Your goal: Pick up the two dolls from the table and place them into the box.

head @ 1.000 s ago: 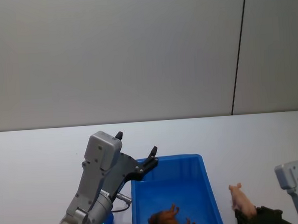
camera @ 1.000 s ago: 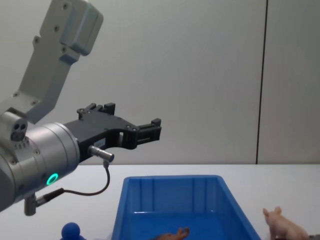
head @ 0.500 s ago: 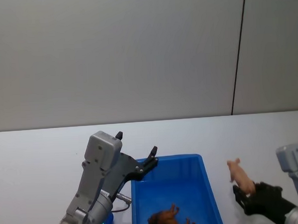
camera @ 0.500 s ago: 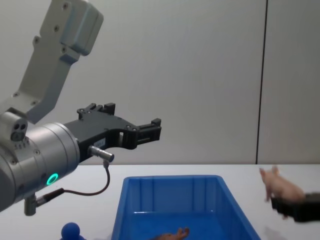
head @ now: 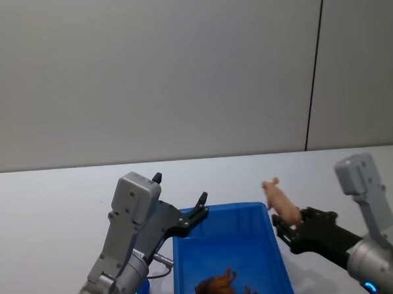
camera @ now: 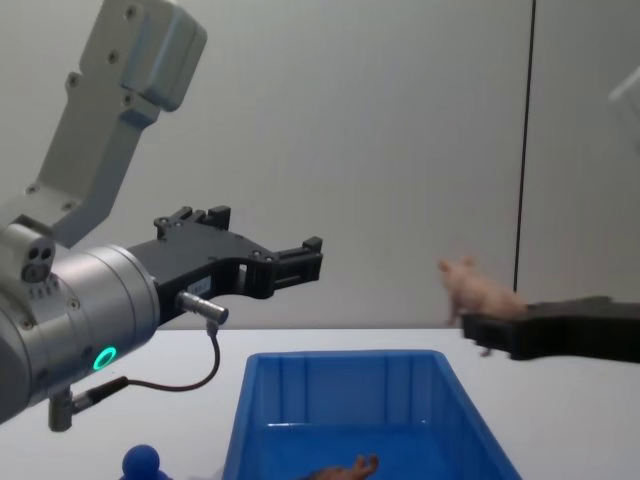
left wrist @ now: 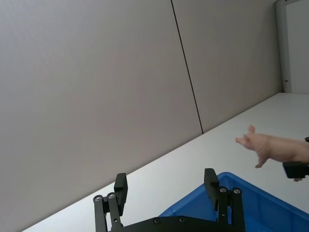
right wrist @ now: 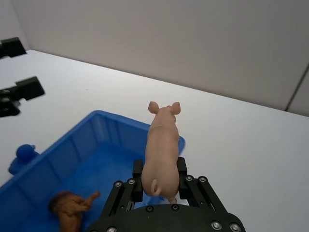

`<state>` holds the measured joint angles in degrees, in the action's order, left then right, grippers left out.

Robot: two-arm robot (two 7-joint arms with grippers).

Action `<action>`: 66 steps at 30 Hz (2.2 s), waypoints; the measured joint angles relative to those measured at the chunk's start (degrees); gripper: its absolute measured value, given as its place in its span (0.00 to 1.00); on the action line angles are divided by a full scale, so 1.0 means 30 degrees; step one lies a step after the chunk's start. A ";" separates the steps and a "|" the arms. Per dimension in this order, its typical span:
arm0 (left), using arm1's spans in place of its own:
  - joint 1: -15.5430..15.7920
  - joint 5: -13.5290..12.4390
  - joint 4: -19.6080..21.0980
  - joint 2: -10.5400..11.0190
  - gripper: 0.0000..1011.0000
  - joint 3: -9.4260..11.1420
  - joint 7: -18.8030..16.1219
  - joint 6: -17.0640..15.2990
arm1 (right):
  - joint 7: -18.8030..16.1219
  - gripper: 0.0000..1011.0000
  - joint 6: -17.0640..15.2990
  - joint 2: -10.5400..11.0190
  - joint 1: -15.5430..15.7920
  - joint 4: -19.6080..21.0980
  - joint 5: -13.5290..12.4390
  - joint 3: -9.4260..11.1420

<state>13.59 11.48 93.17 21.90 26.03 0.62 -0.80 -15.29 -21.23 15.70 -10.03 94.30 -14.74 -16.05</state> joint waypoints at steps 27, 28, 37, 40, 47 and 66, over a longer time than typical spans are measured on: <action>0.0000 0.0000 0.0001 -0.0001 0.99 -0.0001 0.0000 0.0000 | -0.2383 0.92 -0.0325 -0.1437 -0.2076 -0.2584 0.0466 -0.0865; 0.0000 0.0000 0.0001 -0.0001 0.99 -0.0001 0.0000 0.0000 | -0.2330 0.94 -0.0273 -0.1368 -0.2023 -0.2520 0.0466 -0.0825; 0.0000 0.0000 0.0001 -0.0001 0.99 -0.0001 0.0000 0.0000 | -0.1533 0.99 0.0426 -0.0143 -0.0957 -0.1390 0.0171 -0.0080; 0.0000 0.0000 0.0001 -0.0001 0.99 -0.0001 0.0000 0.0000 | -0.1294 0.99 0.0672 0.0302 -0.0508 -0.0985 -0.0031 0.0175; 0.0000 0.0000 0.0000 -0.0001 0.99 -0.0001 0.0000 0.0000 | -0.0875 0.99 0.1132 0.1083 0.0298 -0.0307 -0.0419 0.0627; -0.0825 -0.0151 0.0840 0.1093 0.99 -0.0510 -0.0660 -0.0429 | -0.0445 0.99 0.1614 0.1924 0.1174 0.0425 -0.0825 0.1101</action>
<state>11.11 11.03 95.69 25.17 24.50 -1.36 -2.08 -16.63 -16.38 21.47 -6.51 95.58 -17.21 -12.75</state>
